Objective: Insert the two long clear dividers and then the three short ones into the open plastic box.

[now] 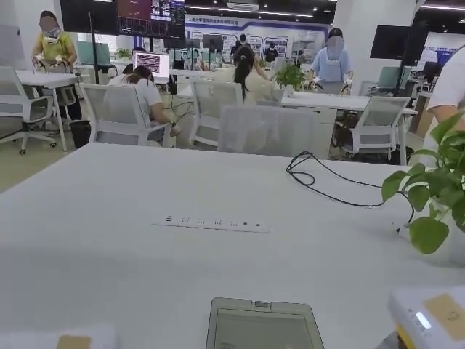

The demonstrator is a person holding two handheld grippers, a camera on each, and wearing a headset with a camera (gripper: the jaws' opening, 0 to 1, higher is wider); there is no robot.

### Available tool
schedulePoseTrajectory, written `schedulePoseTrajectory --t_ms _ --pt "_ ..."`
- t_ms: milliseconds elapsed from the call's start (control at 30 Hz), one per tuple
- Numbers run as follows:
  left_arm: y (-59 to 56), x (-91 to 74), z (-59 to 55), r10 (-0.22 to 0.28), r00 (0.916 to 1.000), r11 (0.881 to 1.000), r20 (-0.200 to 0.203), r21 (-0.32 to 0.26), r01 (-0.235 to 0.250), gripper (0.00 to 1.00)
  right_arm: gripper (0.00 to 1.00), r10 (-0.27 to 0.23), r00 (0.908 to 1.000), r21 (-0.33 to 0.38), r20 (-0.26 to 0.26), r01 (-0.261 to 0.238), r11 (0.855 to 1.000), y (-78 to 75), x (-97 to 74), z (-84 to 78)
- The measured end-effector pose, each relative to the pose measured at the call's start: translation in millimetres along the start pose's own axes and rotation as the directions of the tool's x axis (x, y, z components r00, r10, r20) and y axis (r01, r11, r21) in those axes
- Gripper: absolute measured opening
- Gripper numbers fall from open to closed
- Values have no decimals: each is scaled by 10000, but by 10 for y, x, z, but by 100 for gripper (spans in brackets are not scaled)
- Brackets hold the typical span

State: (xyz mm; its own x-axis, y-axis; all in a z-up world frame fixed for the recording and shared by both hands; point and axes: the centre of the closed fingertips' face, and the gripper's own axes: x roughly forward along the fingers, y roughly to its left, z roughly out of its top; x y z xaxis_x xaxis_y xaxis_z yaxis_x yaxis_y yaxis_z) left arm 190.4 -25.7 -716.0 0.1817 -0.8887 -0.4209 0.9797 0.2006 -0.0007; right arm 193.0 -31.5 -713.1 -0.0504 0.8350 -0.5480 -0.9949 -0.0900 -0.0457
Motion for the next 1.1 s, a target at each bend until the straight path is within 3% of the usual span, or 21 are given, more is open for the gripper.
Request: schedulePoseTrajectory --t_ms 167,533,900,1100 --pt "24 -15 2 119 9999 9999 63 -16 -119 0 3 162 9999 -78 29 -162 9998 33 9 8" --pt "125 -40 6 725 9968 9951 344 -695 -700 0 2 -287 9996 -123 28 288 9995 -53 22 28" --pt "203 -76 -69 1362 9896 9806 474 -1483 -1278 3 2 -824 9964 -65 -204 823 9966 -190 10 -25" --pt "212 -76 -105 1689 9842 9714 541 -1781 -1569 10 2 -1246 9918 134 -297 1251 9921 -313 -1 -41"
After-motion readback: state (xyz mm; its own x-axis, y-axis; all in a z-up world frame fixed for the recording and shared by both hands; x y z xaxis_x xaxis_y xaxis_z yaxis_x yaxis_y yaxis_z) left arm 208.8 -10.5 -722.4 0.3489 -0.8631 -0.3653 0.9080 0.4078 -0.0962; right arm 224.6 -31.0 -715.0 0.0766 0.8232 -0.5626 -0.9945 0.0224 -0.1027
